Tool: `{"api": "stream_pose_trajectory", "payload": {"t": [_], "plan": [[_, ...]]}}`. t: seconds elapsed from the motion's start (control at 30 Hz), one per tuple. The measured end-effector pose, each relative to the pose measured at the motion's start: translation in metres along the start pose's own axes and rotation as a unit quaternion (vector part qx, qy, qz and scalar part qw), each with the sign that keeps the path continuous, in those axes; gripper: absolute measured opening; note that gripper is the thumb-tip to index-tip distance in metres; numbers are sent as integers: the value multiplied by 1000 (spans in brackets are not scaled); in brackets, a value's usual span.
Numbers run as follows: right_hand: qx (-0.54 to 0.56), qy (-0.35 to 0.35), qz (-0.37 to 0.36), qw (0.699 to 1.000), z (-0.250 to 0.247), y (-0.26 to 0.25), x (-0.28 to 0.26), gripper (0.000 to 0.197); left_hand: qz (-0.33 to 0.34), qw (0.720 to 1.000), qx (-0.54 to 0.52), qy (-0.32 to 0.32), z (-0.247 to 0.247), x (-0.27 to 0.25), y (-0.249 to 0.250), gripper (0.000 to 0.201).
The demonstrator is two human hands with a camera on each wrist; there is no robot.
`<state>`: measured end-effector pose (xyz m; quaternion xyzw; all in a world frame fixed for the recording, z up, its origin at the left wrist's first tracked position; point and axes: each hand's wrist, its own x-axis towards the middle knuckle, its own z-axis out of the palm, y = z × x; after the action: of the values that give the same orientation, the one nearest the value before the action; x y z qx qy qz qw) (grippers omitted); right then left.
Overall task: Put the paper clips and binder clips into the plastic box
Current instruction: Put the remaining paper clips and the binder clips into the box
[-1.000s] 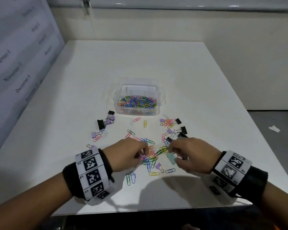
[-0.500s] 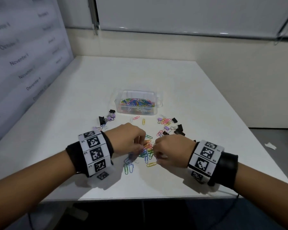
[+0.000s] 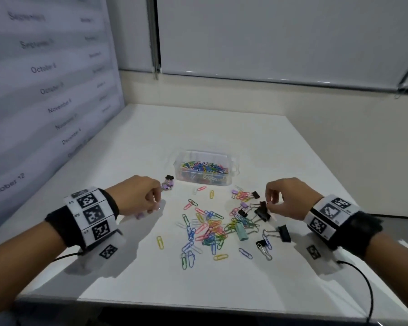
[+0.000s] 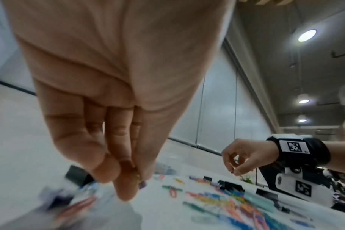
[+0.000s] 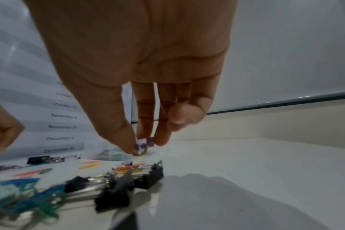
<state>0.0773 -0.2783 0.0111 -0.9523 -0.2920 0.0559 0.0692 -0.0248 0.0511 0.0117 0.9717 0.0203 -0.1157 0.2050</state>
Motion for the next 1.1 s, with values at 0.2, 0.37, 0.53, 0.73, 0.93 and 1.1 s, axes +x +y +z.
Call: {"api": "stream_pose_trajectory", "payload": {"t": [0.2,0.37,0.53,0.73,0.93,1.1], "plan": [[-34,-40,-19,998,-5,-11,22,23,10,995,98,-17,7,5,-16,11],[-40,-32,-128,990,5,-57,55,21,8,989,143,-22,12,7,-8,16],[-40,-50,-163,985,30,-82,79,40,17,993,98,-61,23,-13,7,49],[-42,-60,-128,989,43,-95,83,34,32,995,31,-85,42,-32,22,51],[-26,-120,-187,975,35,-99,43,32,16,998,-56,-39,51,-17,33,38],[13,-151,-166,974,22,-99,18,62,-2,998,-41,-54,35,0,42,86]]}}
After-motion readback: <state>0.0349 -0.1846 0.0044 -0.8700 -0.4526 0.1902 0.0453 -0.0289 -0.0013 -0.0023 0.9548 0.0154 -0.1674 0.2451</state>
